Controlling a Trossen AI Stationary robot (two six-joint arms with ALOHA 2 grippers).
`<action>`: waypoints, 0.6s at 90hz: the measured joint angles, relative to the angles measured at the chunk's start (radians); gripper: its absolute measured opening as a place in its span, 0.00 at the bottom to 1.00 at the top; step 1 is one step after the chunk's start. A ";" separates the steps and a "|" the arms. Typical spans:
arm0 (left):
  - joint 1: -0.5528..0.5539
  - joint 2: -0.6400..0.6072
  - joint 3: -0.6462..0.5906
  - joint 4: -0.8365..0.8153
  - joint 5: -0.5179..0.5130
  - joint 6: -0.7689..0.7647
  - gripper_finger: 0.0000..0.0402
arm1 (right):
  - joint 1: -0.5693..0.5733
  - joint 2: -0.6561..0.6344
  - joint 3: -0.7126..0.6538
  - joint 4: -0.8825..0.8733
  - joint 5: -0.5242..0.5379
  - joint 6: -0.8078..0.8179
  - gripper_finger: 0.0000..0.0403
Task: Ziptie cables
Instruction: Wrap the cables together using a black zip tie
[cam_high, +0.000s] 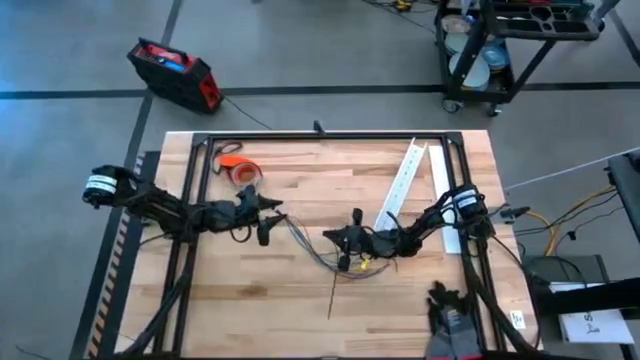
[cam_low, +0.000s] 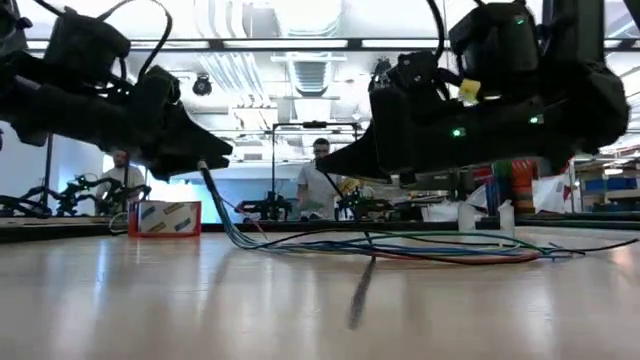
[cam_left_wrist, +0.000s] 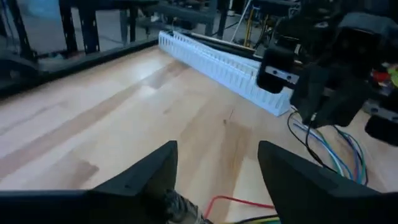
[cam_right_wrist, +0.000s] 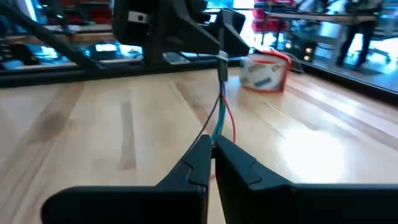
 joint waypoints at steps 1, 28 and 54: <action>0.000 0.004 0.001 0.000 0.000 -0.001 0.53 | 0.004 0.000 0.000 0.000 0.007 0.003 0.00; 0.038 -0.059 0.010 -0.059 0.003 0.071 0.77 | 0.035 0.000 -0.004 -0.029 0.063 0.087 0.00; 0.056 -0.304 0.012 -0.151 -0.051 0.191 0.89 | 0.035 0.000 -0.004 -0.013 0.139 0.136 0.00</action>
